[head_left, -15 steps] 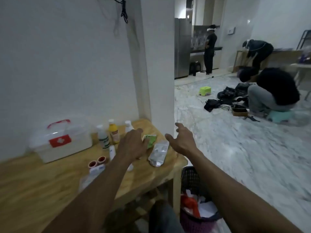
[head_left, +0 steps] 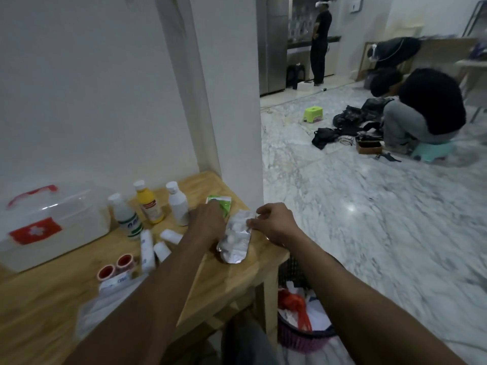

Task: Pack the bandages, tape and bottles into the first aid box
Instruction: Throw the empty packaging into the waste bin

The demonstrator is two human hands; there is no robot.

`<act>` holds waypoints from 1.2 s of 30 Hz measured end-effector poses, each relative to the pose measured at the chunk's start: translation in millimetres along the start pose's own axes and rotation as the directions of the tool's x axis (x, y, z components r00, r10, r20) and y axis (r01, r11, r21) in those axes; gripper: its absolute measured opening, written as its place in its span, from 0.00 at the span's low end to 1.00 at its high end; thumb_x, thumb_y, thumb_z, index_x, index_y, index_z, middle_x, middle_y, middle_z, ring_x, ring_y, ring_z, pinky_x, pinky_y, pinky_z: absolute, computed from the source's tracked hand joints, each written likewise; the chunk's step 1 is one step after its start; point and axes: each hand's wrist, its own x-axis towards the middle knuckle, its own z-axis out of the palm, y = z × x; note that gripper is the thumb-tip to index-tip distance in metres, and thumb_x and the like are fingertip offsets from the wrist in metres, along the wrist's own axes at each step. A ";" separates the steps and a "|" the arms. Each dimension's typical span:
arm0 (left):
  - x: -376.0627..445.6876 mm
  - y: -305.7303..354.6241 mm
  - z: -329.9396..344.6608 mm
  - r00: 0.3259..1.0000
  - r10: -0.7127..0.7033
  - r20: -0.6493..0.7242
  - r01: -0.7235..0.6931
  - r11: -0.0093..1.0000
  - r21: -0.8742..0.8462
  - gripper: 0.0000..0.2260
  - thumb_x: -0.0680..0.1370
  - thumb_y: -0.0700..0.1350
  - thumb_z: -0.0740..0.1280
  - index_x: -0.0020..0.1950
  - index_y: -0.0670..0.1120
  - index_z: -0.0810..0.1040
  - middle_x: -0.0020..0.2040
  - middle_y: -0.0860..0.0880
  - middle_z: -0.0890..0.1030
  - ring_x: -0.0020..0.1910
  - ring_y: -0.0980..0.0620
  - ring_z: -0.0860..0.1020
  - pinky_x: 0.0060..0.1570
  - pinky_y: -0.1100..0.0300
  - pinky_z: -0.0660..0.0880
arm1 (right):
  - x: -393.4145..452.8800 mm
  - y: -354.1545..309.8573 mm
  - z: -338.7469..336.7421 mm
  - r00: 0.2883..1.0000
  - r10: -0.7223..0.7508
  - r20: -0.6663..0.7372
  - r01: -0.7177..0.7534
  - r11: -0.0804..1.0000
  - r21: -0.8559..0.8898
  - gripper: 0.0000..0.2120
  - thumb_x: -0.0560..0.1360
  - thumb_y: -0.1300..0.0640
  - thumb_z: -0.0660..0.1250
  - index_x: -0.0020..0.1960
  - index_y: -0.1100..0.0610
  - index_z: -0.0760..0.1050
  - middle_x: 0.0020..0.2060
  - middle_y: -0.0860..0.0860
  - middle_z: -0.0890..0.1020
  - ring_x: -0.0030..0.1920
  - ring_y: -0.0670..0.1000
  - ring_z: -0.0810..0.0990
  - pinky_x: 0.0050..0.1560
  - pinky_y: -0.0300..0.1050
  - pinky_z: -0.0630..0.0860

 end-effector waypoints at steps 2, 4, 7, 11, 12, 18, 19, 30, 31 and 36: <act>4.9 0.7 -0.7 0.999 -0.032 -0.022 0.029 0.995 -0.095 0.18 0.78 0.45 0.64 0.67 0.44 0.69 0.61 0.42 0.79 0.61 0.40 0.77 0.50 0.54 0.68 | 7.4 3.6 -2.1 0.998 0.056 0.024 -0.059 0.992 0.110 0.30 0.63 0.54 0.82 0.62 0.60 0.77 0.50 0.54 0.83 0.52 0.54 0.83 0.57 0.52 0.80; 6.2 1.6 -0.9 0.998 -0.043 -0.049 0.030 0.973 -0.229 0.20 0.76 0.46 0.68 0.66 0.44 0.69 0.60 0.41 0.80 0.59 0.40 0.77 0.48 0.55 0.67 | 11.6 4.5 -3.7 0.994 0.095 0.054 -0.105 0.971 0.215 0.30 0.61 0.60 0.84 0.60 0.61 0.78 0.50 0.57 0.84 0.52 0.57 0.84 0.56 0.56 0.81; 1.8 3.8 -2.5 0.995 -0.052 -0.083 0.016 0.924 -0.381 0.24 0.73 0.45 0.73 0.66 0.45 0.70 0.61 0.42 0.80 0.59 0.40 0.76 0.47 0.59 0.65 | 17.1 4.0 -3.5 0.993 0.104 0.054 -0.116 0.938 0.325 0.29 0.60 0.70 0.81 0.59 0.61 0.78 0.52 0.62 0.83 0.52 0.61 0.84 0.55 0.57 0.82; -1.7 8.4 -5.2 0.992 -0.077 -0.100 0.028 0.908 -0.417 0.30 0.69 0.43 0.78 0.69 0.44 0.72 0.65 0.42 0.78 0.64 0.40 0.75 0.54 0.55 0.69 | 21.7 6.1 -4.6 0.994 0.110 -0.008 -0.099 0.922 0.375 0.23 0.64 0.69 0.79 0.58 0.62 0.80 0.47 0.58 0.83 0.48 0.56 0.84 0.56 0.52 0.82; -1.9 9.7 -5.2 0.991 -0.090 -0.100 0.039 0.903 -0.428 0.30 0.68 0.43 0.79 0.67 0.43 0.74 0.64 0.42 0.79 0.63 0.40 0.76 0.55 0.55 0.70 | 21.6 6.4 -6.3 0.994 0.111 -0.018 -0.095 0.918 0.385 0.21 0.66 0.69 0.79 0.57 0.63 0.80 0.47 0.58 0.83 0.49 0.56 0.83 0.55 0.49 0.81; 0.2 36.4 -6.9 0.985 -0.159 -0.063 0.083 0.769 -0.634 0.12 0.67 0.39 0.79 0.49 0.42 0.84 0.47 0.44 0.85 0.41 0.50 0.77 0.42 0.60 0.70 | 18.5 11.4 -40.4 0.981 0.165 -0.105 -0.094 0.868 0.487 0.04 0.74 0.66 0.73 0.44 0.59 0.80 0.41 0.57 0.83 0.43 0.57 0.84 0.46 0.54 0.84; 2.2 44.7 -6.5 0.987 -0.150 -0.062 0.074 0.758 -0.648 0.10 0.67 0.39 0.78 0.47 0.42 0.84 0.46 0.44 0.84 0.40 0.50 0.77 0.41 0.60 0.70 | 19.4 14.6 -50.0 0.972 0.176 -0.156 -0.078 0.867 0.492 0.02 0.74 0.65 0.72 0.46 0.60 0.80 0.43 0.59 0.84 0.44 0.59 0.85 0.44 0.54 0.85; 19.5 162.2 49.8 0.996 -0.023 0.083 0.065 0.832 -0.551 0.11 0.71 0.34 0.73 0.35 0.43 0.73 0.39 0.45 0.75 0.41 0.42 0.77 0.43 0.50 0.78 | 25.9 102.0 -137.7 0.786 0.295 -0.543 -0.159 0.946 0.282 0.03 0.76 0.59 0.68 0.49 0.55 0.77 0.47 0.57 0.83 0.46 0.58 0.84 0.40 0.48 0.82; 18.6 172.2 58.6 0.994 -0.020 0.110 0.076 0.843 -0.532 0.09 0.71 0.33 0.72 0.37 0.42 0.74 0.42 0.43 0.77 0.41 0.42 0.77 0.40 0.51 0.77 | 26.2 114.7 -138.6 0.780 0.315 -0.541 -0.196 0.943 0.267 0.02 0.76 0.60 0.68 0.48 0.54 0.76 0.48 0.58 0.83 0.45 0.58 0.84 0.38 0.46 0.80; 16.5 206.2 108.5 0.976 0.004 0.219 0.101 0.879 -0.465 0.09 0.70 0.30 0.67 0.50 0.35 0.77 0.51 0.37 0.79 0.50 0.37 0.80 0.35 0.52 0.73 | 25.5 167.8 -133.2 0.770 0.391 -0.504 -0.329 0.920 0.211 0.04 0.79 0.63 0.65 0.52 0.59 0.77 0.51 0.59 0.81 0.45 0.54 0.81 0.31 0.39 0.74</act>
